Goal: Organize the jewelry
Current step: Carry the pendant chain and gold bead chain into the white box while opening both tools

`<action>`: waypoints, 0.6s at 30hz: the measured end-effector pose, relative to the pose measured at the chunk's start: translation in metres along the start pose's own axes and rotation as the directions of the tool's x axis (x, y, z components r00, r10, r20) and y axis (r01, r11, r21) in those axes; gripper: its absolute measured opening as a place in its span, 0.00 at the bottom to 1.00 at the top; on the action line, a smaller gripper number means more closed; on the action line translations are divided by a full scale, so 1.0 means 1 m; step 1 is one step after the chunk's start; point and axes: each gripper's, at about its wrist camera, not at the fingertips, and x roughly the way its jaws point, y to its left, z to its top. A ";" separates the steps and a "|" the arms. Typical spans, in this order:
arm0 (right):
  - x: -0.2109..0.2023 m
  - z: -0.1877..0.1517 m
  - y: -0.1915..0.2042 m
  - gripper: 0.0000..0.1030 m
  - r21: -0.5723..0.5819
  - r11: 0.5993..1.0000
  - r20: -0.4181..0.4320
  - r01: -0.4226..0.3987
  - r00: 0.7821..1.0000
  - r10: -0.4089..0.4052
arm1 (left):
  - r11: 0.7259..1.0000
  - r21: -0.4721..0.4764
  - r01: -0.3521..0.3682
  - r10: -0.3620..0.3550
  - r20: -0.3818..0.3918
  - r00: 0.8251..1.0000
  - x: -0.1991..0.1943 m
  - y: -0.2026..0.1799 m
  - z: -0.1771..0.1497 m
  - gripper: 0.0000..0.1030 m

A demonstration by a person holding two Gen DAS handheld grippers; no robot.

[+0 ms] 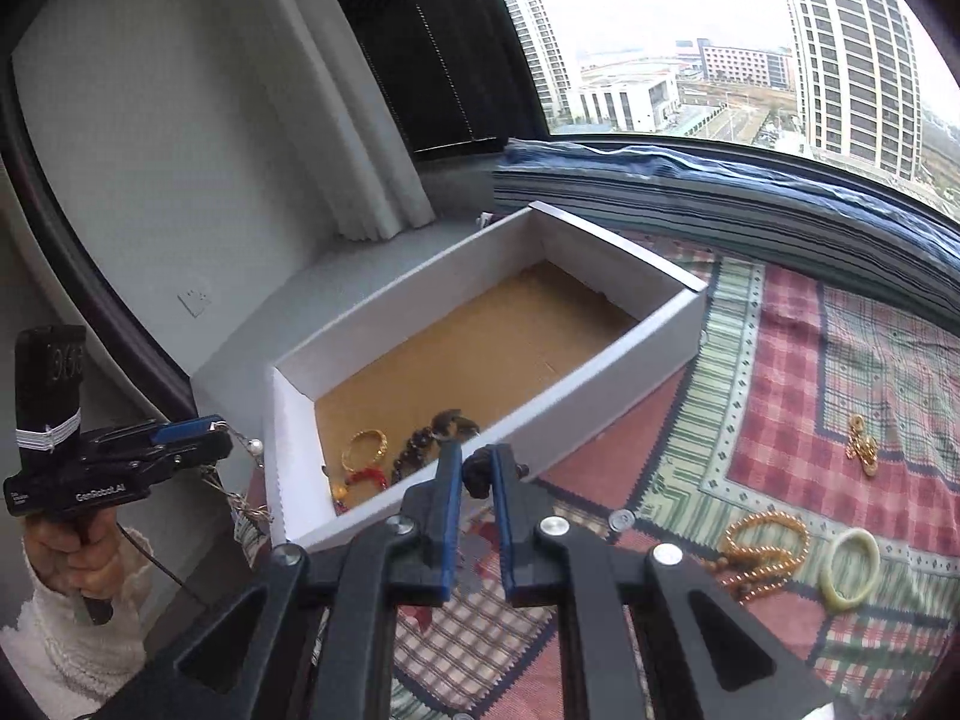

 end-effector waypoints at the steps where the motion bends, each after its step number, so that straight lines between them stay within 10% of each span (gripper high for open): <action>1: 0.007 0.006 0.006 0.10 -0.008 1.000 -0.003 -0.010 1.000 0.010 | 1.000 -0.006 -0.008 0.008 0.001 1.000 0.004 0.006 0.005 0.33; 18: 0.168 0.058 0.022 0.10 -0.120 0.987 -0.159 0.111 0.979 -0.130 | 0.994 -0.065 -0.093 0.088 -0.082 0.993 0.123 0.049 0.051 0.33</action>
